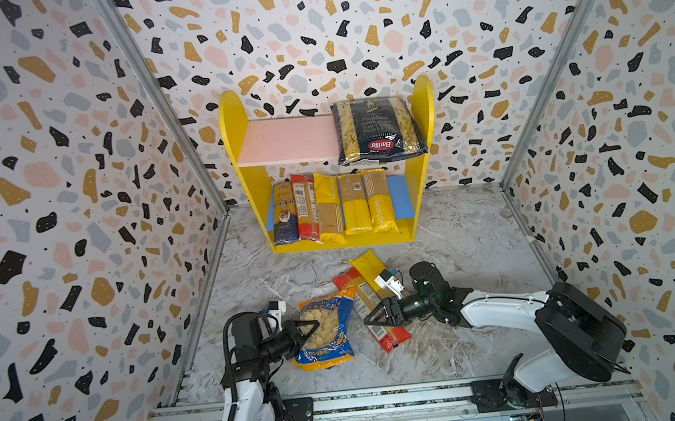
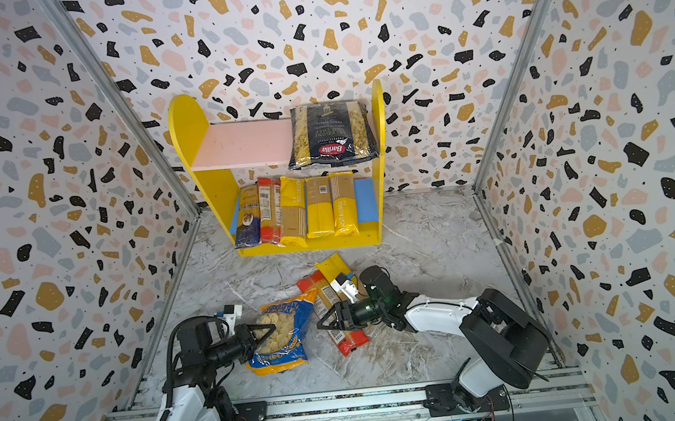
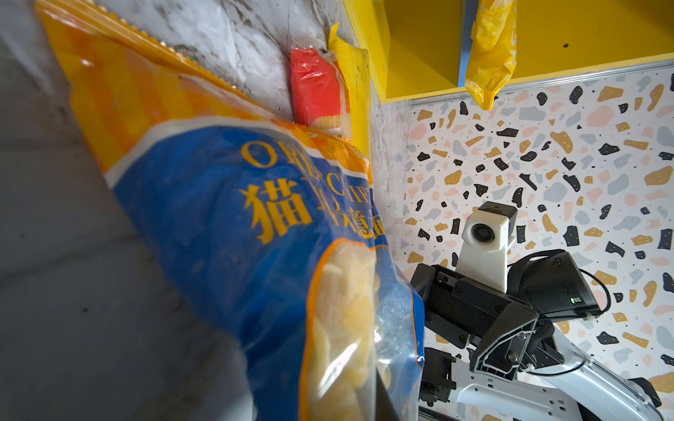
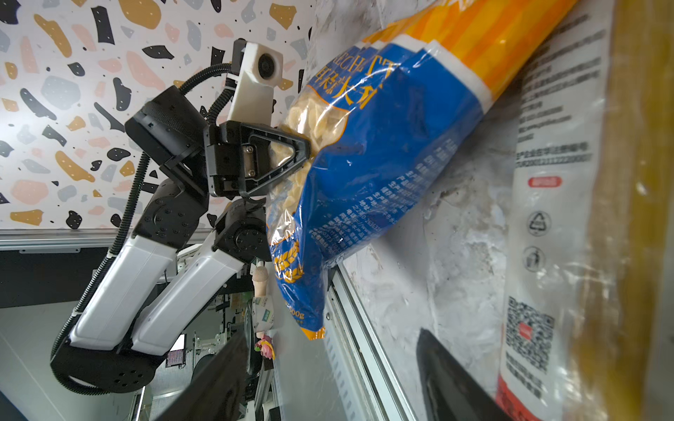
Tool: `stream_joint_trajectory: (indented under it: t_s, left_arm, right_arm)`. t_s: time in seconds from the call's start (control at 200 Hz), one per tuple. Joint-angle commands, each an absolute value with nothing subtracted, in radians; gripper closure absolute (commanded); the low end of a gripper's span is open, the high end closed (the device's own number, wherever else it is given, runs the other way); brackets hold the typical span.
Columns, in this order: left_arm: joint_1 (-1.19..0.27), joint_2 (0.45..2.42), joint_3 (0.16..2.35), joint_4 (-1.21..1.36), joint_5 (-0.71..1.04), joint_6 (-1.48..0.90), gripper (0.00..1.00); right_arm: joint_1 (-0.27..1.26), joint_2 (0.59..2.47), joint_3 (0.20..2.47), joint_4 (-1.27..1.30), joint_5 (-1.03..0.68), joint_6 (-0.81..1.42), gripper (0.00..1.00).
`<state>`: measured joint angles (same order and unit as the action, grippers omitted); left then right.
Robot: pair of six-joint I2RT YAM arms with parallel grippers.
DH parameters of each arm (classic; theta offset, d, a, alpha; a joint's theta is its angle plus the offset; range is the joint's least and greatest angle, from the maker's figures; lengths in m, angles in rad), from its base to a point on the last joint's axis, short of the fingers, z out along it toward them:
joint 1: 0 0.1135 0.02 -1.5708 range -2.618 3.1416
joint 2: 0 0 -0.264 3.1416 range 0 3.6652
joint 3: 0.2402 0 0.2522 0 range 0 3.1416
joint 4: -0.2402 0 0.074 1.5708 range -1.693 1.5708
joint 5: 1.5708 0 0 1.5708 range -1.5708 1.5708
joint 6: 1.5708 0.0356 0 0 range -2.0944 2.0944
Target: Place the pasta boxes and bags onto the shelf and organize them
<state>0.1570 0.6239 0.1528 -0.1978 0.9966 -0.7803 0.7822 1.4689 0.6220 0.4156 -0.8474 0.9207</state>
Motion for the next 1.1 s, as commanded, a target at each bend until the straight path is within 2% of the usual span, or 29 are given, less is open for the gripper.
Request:
stream_joint_trajectory:
  t_s: [0.0,0.125,0.335,0.791,0.871,0.936,0.956,1.096]
  left_arm:
    - [0.156,0.628,0.237,-0.175,1.035,-0.734,1.00]
    - [0.156,0.615,0.256,-0.129,1.007,-0.782,1.00]
    - [0.156,0.562,0.278,0.051,0.963,-0.993,1.00]
    - [0.150,0.524,0.531,-0.098,0.906,-1.016,1.00]
    - [0.149,0.547,0.605,-0.158,0.895,-0.979,1.00]
    - [0.147,0.570,0.661,-0.211,0.883,-0.942,1.00]
    - [0.147,0.575,0.675,-0.215,0.880,-0.939,1.00]
    - [0.147,0.593,0.745,-0.187,0.862,-0.977,1.00]
  right_arm:
    - [0.768,1.415,0.636,0.364,-0.862,0.877,0.27]
    - [0.754,1.394,0.635,0.336,-0.863,0.863,0.26]
    - [0.743,1.382,0.626,0.331,-0.883,0.857,0.26]
    - [0.697,1.307,0.623,0.293,-0.941,0.812,0.25]
    - [0.694,1.277,0.620,0.286,-0.944,0.802,0.18]
    - [0.692,1.252,0.620,0.277,-0.946,0.792,0.08]
    - [0.691,1.242,0.621,0.271,-0.945,0.788,0.00]
    - [0.686,1.189,0.625,0.227,-0.944,0.763,0.01]
